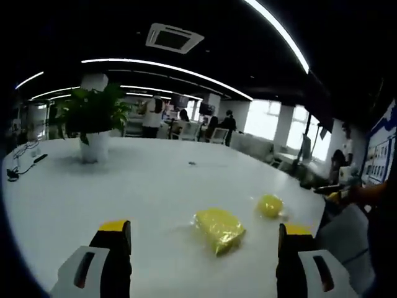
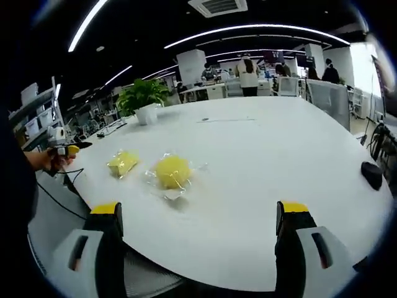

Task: Compare the silicone blocks by pressing each to a similar depth, holding the contact briefly, and releasing to observe deformation and rebound differences across the visible hardness samples.

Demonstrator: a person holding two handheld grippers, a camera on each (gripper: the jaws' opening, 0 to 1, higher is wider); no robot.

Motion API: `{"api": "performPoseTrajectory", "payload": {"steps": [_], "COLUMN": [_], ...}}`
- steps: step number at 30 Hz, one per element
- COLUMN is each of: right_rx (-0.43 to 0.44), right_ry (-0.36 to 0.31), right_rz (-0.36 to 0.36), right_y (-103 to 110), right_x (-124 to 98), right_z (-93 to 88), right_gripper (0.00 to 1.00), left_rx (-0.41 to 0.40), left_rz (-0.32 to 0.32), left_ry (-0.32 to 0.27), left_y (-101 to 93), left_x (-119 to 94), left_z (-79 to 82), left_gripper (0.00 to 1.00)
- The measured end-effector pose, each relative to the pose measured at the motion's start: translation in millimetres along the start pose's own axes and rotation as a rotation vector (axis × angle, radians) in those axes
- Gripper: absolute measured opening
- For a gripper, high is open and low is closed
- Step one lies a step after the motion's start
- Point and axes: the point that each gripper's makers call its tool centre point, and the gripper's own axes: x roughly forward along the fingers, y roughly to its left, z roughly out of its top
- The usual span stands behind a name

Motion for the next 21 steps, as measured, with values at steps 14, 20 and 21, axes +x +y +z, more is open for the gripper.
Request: {"api": "performPoseTrajectory", "payload": {"steps": [14, 20, 21], "right_rx": [0.007, 0.001, -0.015], "right_ry": [-0.057, -0.055, -0.053], "right_rz": [0.012, 0.004, -0.002], "right_y": [5.1, 8.4, 8.9], "right_x": [7.7, 5.7, 4.5], "right_z": [19.3, 11.6, 9.9], "right_gripper": [0.96, 0.96, 0.96], "left_rx": [0.029, 0.046, 0.040], "left_rz": [0.013, 0.021, 0.025], "left_ry": [-0.043, -0.031, -0.032], "left_y": [-0.2, 0.9, 0.8], "left_x": [2.4, 0.9, 0.7], "left_z": [21.7, 19.1, 19.3], "left_gripper": [1.00, 1.00, 1.00]}}
